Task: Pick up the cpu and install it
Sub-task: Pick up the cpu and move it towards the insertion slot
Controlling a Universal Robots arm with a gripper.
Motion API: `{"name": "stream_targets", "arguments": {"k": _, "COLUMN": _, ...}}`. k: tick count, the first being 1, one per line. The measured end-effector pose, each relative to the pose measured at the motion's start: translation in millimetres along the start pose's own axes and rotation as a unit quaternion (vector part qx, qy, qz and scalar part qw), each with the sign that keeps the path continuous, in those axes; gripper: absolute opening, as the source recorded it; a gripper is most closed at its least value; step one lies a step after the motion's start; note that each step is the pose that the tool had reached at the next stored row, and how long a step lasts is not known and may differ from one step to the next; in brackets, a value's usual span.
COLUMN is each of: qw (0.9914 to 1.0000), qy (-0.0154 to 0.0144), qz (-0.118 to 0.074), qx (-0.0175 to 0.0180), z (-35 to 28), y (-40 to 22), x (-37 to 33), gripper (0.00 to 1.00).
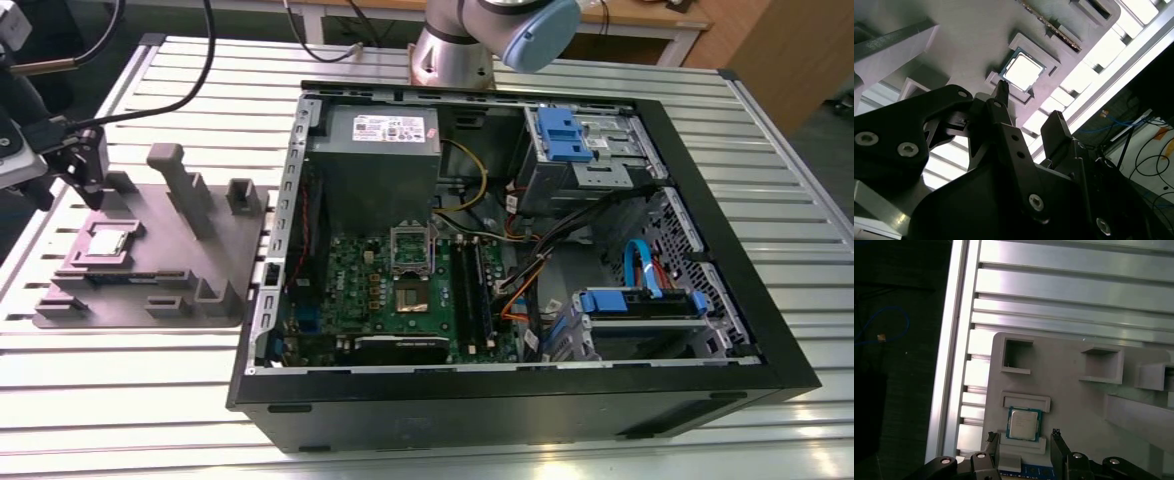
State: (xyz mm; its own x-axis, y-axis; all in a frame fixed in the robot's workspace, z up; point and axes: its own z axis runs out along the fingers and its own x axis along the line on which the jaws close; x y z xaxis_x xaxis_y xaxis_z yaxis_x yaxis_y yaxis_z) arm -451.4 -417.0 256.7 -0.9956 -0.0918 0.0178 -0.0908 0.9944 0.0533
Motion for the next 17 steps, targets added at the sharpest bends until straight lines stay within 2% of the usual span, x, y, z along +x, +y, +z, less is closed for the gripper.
{"name": "stream_targets", "arguments": {"k": 12, "qw": 1.0, "qy": 0.0, "qz": 0.001, "qx": 0.0, "z": 3.0, "y": -0.1, "x": -0.1, "gripper": 0.53}}
{"name": "stream_targets", "arguments": {"k": 17, "qw": 1.0, "qy": -0.0002, "qz": 0.002, "qx": 0.0, "z": 10.1, "y": -0.6, "x": -0.2, "gripper": 0.53}}
